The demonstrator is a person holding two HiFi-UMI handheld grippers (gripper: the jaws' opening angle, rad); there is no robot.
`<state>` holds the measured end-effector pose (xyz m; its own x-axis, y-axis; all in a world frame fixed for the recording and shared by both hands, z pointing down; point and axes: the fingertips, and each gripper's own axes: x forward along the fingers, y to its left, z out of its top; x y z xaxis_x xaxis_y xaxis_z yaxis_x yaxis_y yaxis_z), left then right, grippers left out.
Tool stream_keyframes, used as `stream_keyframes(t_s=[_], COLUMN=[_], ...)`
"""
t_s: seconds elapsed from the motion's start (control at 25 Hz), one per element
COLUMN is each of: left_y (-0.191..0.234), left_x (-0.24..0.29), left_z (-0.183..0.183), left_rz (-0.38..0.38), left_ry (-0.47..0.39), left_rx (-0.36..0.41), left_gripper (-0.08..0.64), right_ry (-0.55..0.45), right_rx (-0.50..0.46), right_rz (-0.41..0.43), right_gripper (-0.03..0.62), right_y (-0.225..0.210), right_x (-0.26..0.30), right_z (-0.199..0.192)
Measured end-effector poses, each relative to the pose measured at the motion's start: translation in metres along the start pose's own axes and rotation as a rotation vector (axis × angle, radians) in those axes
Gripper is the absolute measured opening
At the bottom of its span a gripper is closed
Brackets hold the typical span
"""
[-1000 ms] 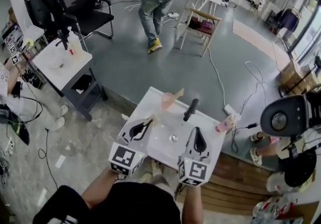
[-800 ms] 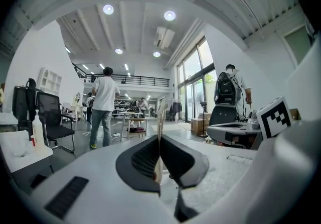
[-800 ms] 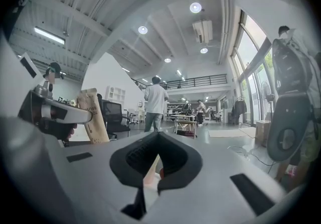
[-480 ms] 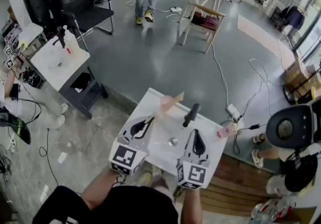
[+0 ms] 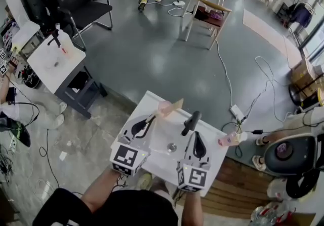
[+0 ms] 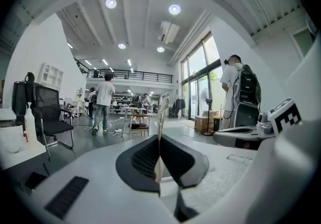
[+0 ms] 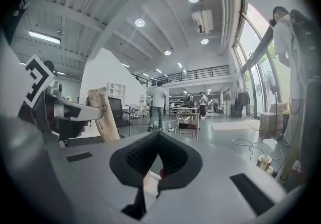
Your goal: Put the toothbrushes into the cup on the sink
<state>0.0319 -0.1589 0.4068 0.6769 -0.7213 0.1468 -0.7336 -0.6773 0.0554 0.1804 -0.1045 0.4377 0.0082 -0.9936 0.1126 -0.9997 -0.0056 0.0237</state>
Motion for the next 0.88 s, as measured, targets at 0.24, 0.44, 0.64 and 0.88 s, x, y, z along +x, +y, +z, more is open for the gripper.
stream_keyframes(t_s=[0.24,0.44,0.64,0.88], left_y=[0.006,0.009,0.016,0.026], left_x=[0.028,0.053,0.075,0.098], left_z=[-0.013,-0.029,-0.045,-0.059], left_rz=[0.019,0.039,0.056,0.07], left_ry=[0.029,0.067,0.097,0.12], left_rx=[-0.02,-0.037,-0.038,-0.036], left_gripper=[0.006,0.006,0.006,0.006], right_ry=[0.028,0.043,0.071,0.095], right_rx=[0.012,0.031,0.042,0.04], right_rz=[0.02,0.039,0.049,0.061], right_gripper=[-0.002,-0.002,-0.002,-0.002], right_y=[-0.01,-0.02,-0.026,-0.033], right_x=[0.021,0.034,0.046,0.06], right_z=[-0.011,-0.021,-0.031,-0.039])
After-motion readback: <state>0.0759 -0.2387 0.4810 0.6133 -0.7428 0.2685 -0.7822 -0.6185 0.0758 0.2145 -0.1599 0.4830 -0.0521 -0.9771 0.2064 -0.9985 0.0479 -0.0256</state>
